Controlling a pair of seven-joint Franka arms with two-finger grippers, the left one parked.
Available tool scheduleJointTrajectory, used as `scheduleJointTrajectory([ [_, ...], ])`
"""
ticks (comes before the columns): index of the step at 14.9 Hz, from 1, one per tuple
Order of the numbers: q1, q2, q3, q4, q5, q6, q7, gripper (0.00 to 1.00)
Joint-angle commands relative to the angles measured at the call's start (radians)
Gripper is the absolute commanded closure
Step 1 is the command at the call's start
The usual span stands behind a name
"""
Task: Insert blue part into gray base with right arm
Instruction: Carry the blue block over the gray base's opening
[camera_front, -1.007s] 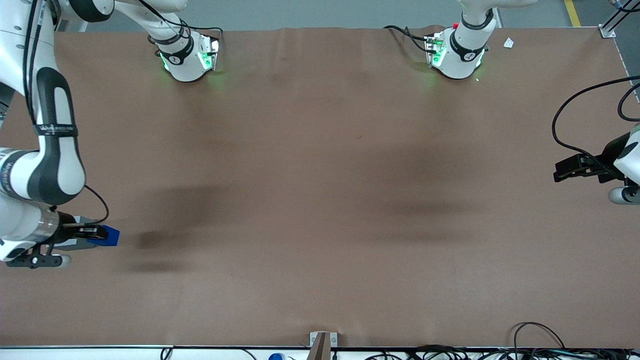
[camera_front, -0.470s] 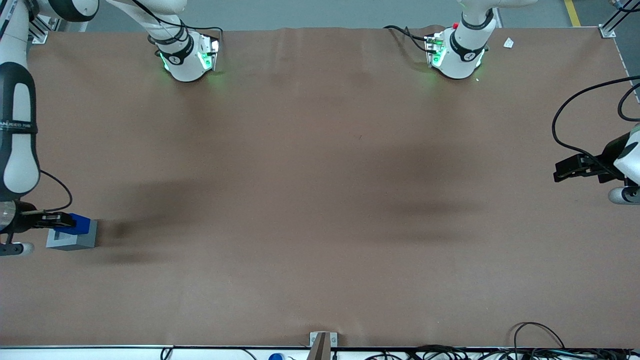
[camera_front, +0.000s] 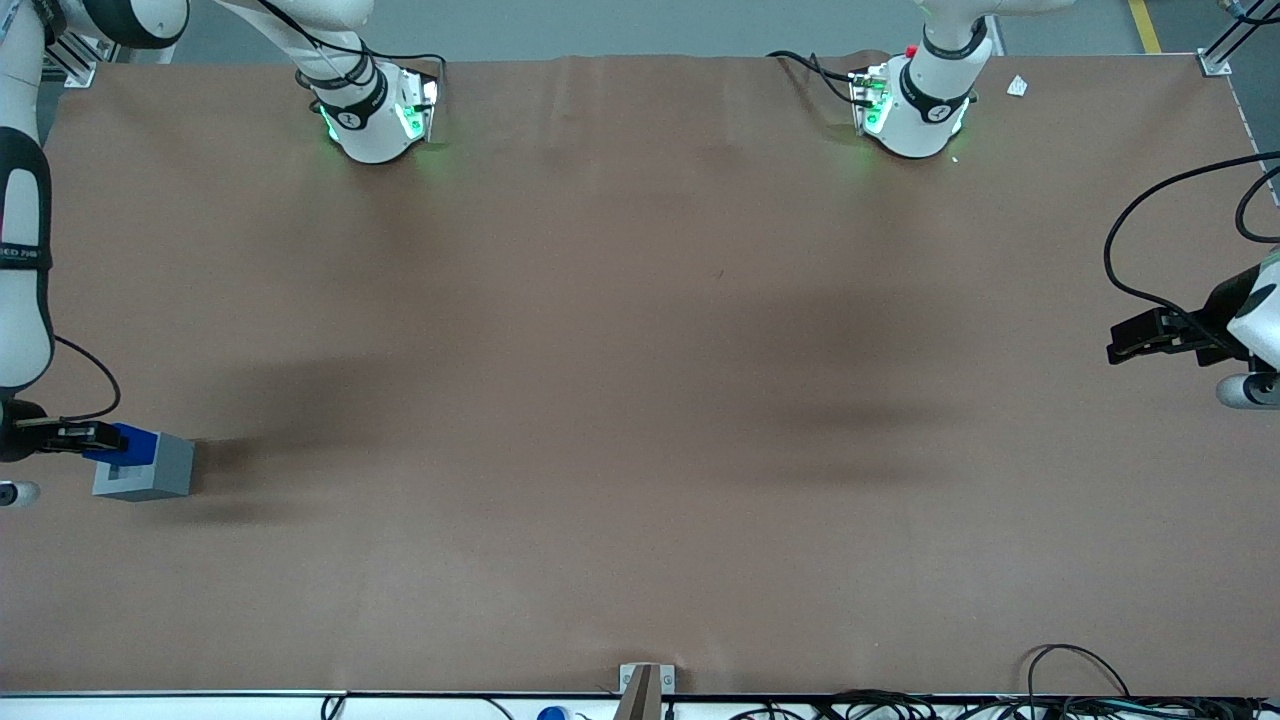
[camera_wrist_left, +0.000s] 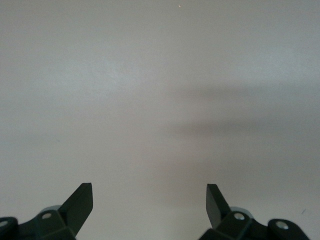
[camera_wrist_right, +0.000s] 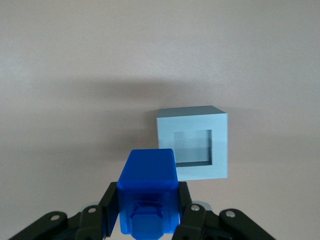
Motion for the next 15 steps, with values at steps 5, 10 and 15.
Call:
scheduleJointTrajectory([
  [5,-0.044,0.054,0.016,0.062,-0.011,0.014,-0.036,0.88],
  [10,-0.067,0.082,0.016,0.067,-0.011,0.063,-0.068,0.88],
  [15,-0.072,0.093,0.017,0.067,-0.011,0.084,-0.070,0.88],
])
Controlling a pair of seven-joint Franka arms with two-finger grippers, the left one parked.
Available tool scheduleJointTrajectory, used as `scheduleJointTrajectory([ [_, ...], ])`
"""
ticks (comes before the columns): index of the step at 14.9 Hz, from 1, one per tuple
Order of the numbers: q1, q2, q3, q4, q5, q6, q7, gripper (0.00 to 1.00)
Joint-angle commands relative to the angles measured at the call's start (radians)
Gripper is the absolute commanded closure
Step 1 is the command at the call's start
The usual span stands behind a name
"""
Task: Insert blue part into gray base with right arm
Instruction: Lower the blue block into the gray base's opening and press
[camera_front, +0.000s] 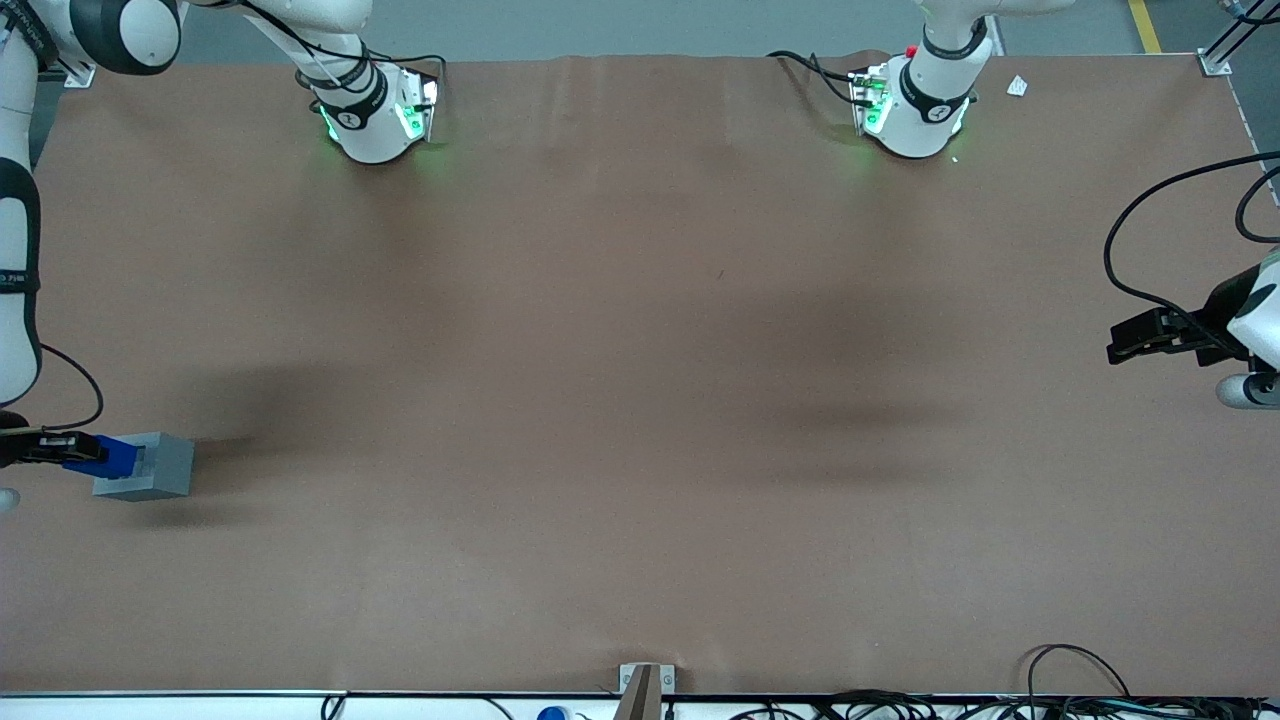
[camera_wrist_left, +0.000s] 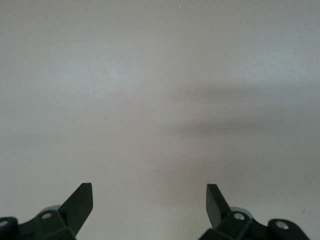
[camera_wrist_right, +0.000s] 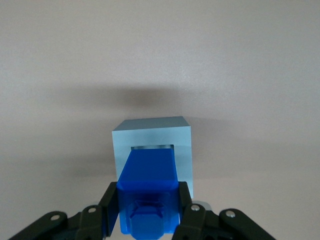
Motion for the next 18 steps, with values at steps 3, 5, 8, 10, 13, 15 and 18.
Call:
scheduleJointTrajectory([
  [3,-0.016,0.014,0.017,0.025,-0.004,-0.002,-0.009,0.88],
  [5,-0.016,0.014,0.017,0.024,-0.001,-0.007,-0.009,0.88],
  [8,-0.015,0.014,0.017,0.019,-0.001,-0.008,-0.009,0.88],
  [10,-0.015,0.014,0.017,0.018,-0.002,-0.010,-0.009,0.88],
  [13,-0.016,0.016,0.017,0.016,-0.002,-0.010,-0.011,0.88],
  [15,-0.016,0.017,0.017,0.016,-0.002,-0.010,-0.011,0.88],
  [18,-0.016,0.022,0.017,0.016,-0.002,-0.008,-0.012,0.88],
])
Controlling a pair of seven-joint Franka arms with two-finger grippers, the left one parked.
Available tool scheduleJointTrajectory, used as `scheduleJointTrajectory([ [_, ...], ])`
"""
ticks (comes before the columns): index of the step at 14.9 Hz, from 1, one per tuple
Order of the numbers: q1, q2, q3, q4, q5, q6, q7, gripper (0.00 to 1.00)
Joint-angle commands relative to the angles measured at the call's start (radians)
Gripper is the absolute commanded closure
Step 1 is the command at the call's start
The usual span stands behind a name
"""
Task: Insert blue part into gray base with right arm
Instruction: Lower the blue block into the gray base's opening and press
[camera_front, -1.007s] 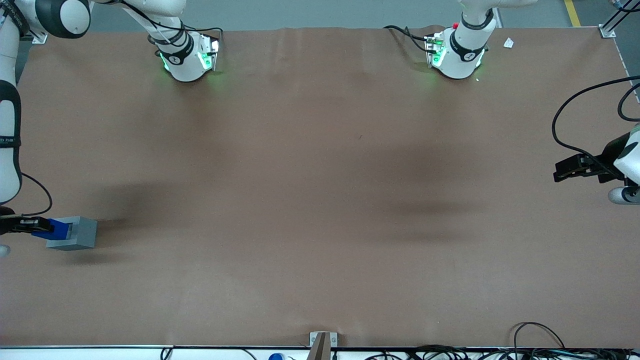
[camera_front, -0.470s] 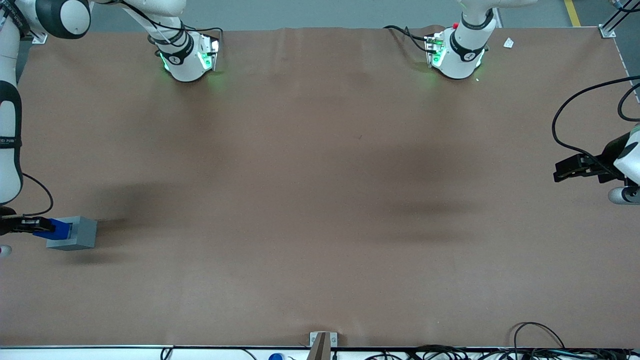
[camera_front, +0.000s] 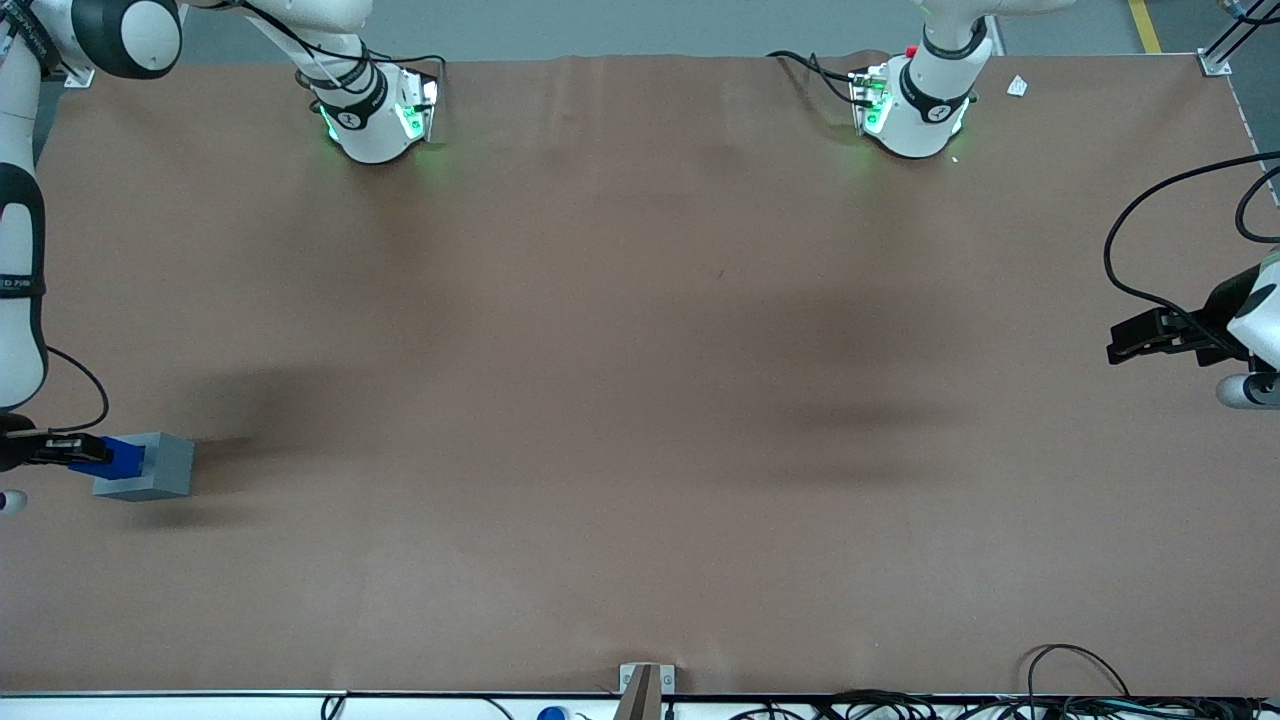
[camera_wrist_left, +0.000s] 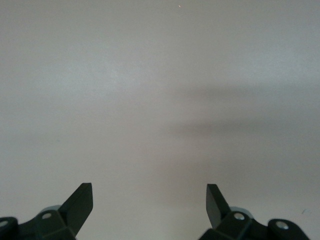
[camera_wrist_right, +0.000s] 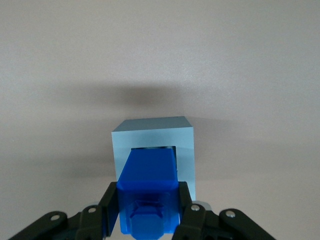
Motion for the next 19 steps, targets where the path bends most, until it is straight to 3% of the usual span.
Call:
scheduleJointTrajectory([
  [1,-0.016,0.011,0.015,0.016,-0.002,-0.008,-0.012,0.88],
  [19,-0.027,0.024,0.015,0.014,0.004,-0.003,-0.011,0.87],
])
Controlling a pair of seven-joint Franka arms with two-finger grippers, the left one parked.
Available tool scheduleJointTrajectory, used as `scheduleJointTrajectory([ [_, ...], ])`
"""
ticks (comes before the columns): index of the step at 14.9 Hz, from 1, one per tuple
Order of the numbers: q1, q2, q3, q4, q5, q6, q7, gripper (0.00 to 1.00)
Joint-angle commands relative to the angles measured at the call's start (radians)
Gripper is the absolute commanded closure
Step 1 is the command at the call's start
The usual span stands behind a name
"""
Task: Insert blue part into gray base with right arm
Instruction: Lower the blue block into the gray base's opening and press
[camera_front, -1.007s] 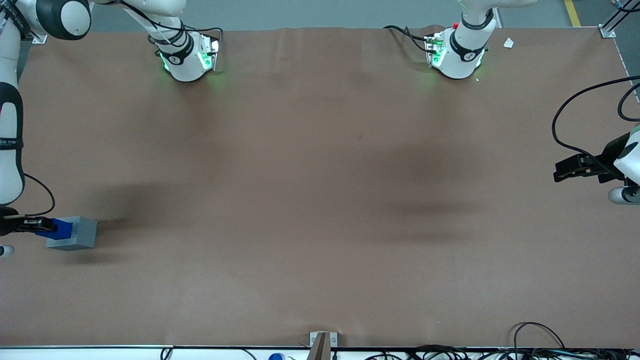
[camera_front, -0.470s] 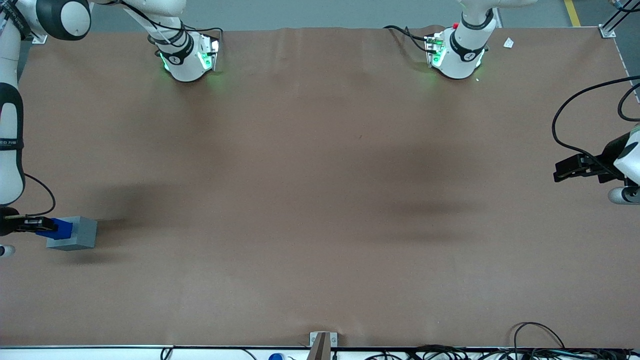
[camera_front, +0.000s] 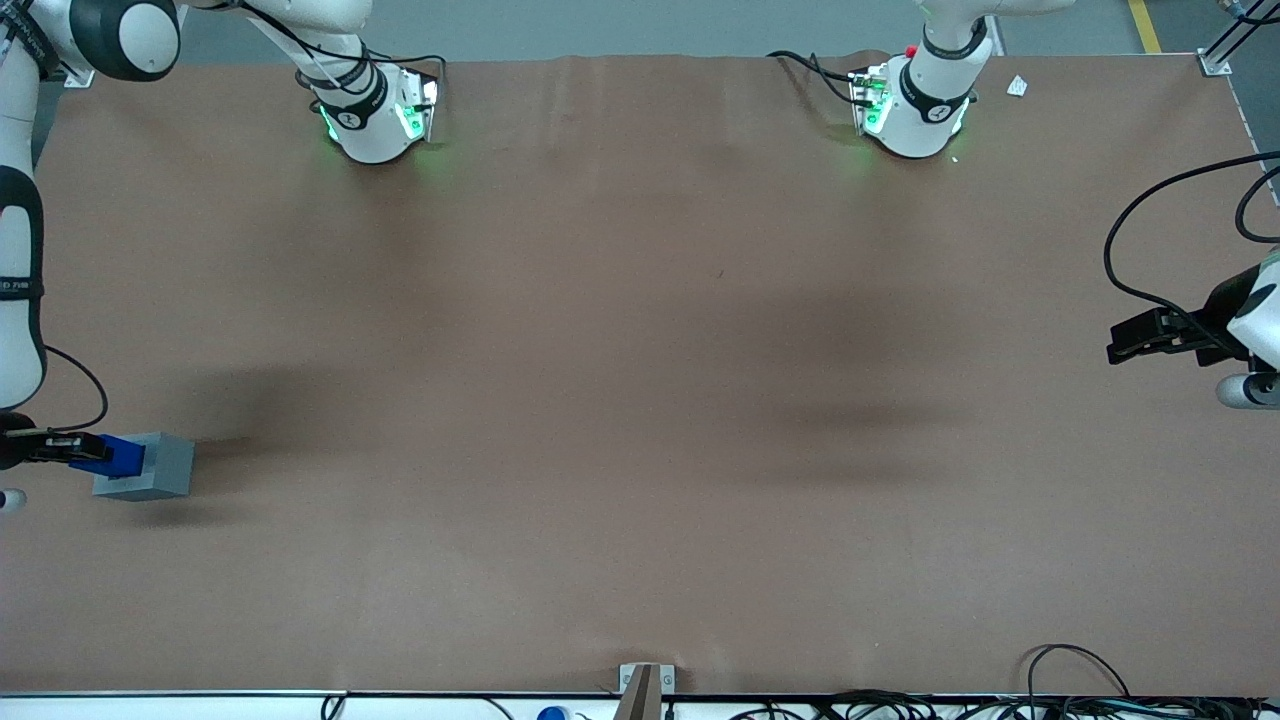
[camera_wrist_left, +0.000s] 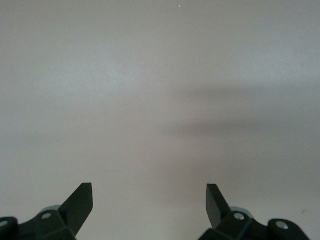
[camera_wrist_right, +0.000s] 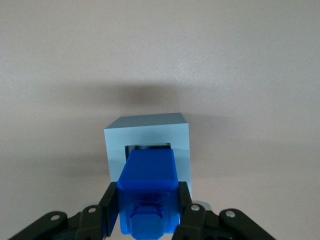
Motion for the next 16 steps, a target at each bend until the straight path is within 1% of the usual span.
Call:
scheduleJointTrajectory([
  [1,-0.017,0.021,0.015,0.014,0.005,-0.003,-0.009,0.87],
  [16,-0.014,0.021,0.017,0.013,0.010,-0.032,-0.003,0.87],
])
